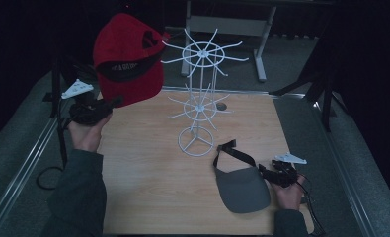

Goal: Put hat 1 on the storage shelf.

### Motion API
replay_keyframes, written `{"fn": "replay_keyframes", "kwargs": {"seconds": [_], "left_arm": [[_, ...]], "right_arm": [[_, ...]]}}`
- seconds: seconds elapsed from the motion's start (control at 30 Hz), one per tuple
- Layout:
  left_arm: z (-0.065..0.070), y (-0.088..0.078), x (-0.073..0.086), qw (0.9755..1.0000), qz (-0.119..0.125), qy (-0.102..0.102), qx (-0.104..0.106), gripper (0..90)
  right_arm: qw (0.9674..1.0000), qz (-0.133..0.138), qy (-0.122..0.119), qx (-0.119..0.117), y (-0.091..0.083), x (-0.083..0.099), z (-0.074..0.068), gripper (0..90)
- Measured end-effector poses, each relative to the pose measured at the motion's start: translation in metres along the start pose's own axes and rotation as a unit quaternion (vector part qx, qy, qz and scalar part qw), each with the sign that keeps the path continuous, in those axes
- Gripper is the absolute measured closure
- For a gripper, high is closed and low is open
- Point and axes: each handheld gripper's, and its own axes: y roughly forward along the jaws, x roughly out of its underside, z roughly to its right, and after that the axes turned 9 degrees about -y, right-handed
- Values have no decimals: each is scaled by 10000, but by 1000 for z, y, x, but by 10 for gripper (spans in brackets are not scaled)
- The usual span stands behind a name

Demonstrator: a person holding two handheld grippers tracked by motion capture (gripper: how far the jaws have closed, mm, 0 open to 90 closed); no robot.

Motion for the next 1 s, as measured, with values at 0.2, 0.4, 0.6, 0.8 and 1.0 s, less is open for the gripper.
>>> {"fn": "replay_keyframes", "kwargs": {"seconds": [0.2,0.4,0.6,0.8,1.0], "left_arm": [[3,-1,-6,10000,81,-17,54,858],[8,-2,-10,9998,156,-39,133,858],[9,-2,-11,9994,227,-118,219,858],[10,-3,-11,9991,259,-168,290,857],[16,-1,-9,9992,246,-1,308,857]], "right_arm": [[10000,2,1,-2,0,0,0,377],[10000,2,1,-2,0,0,0,376],[10000,3,2,-4,0,0,0,376],[10000,3,3,-8,0,0,0,376],[10000,1,1,-7,0,0,0,376]]}}
